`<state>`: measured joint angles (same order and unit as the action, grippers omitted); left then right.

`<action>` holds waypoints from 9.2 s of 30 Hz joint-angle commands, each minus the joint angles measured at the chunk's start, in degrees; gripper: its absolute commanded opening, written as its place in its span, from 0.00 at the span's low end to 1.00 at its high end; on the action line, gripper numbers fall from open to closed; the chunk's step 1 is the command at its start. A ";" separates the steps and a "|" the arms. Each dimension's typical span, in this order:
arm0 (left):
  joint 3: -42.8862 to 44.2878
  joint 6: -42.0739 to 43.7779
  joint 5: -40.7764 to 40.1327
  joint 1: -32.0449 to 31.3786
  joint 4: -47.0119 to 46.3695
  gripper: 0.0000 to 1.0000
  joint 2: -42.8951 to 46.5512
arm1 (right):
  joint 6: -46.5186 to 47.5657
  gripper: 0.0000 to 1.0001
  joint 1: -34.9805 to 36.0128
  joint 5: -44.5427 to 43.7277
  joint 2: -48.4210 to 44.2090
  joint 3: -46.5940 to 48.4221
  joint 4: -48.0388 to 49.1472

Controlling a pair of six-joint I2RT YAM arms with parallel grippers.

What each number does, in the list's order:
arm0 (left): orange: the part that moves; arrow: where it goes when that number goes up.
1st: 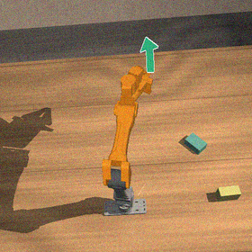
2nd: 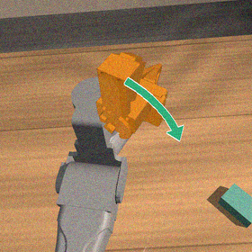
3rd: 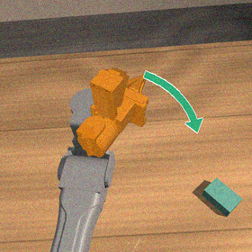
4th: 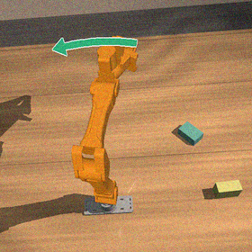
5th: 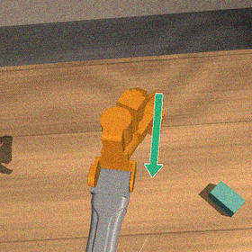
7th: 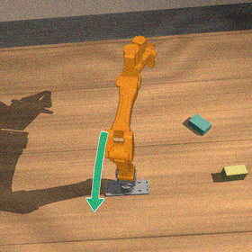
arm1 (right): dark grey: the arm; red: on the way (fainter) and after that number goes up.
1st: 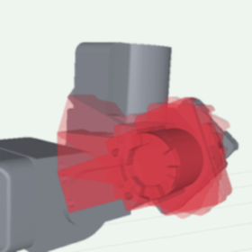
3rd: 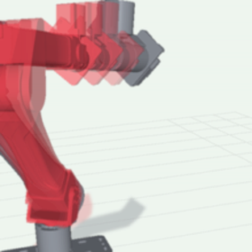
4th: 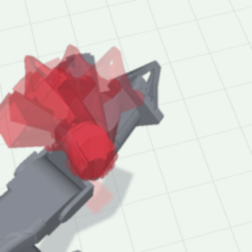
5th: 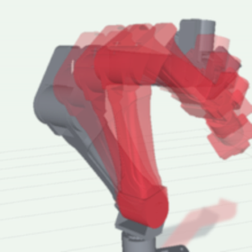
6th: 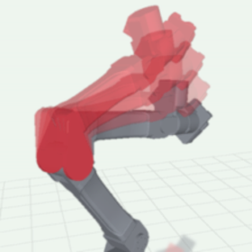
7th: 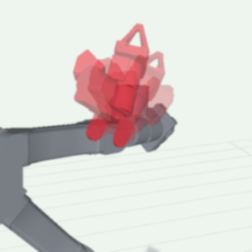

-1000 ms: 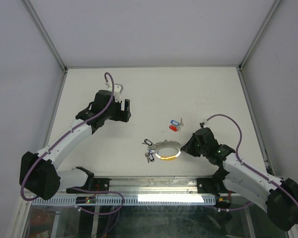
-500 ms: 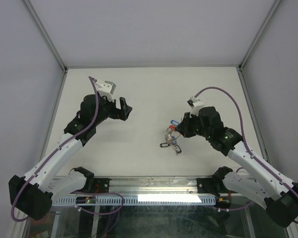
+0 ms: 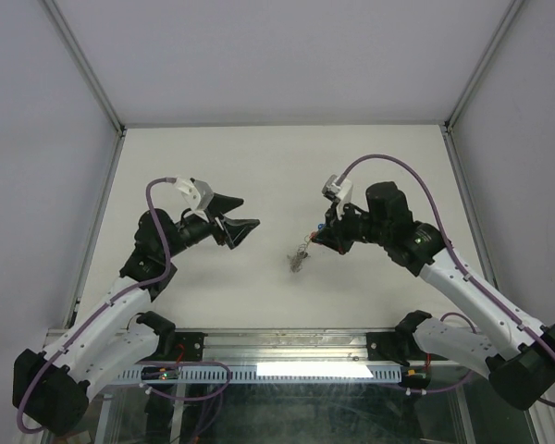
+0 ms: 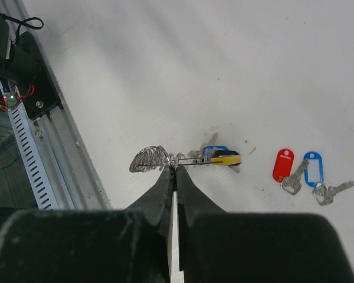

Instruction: Put the keys on the keyring

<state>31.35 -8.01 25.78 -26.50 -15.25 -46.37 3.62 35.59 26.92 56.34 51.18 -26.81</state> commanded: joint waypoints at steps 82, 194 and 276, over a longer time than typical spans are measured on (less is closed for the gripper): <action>-3.24 22.44 11.90 -23.47 -14.66 0.31 -1.59 | 4.17 0.00 2.66 10.18 -13.54 -12.67 33.72; -1.89 29.66 9.80 -27.02 -14.38 0.00 -6.72 | 19.76 0.20 6.21 20.76 -14.80 -19.08 32.93; 3.64 20.32 1.72 -31.14 -18.86 0.25 -19.67 | 31.07 0.00 13.65 -3.36 4.26 19.48 -25.47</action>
<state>31.99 11.14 26.55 -56.95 -32.60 -65.67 35.92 48.49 23.86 60.95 68.14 -56.05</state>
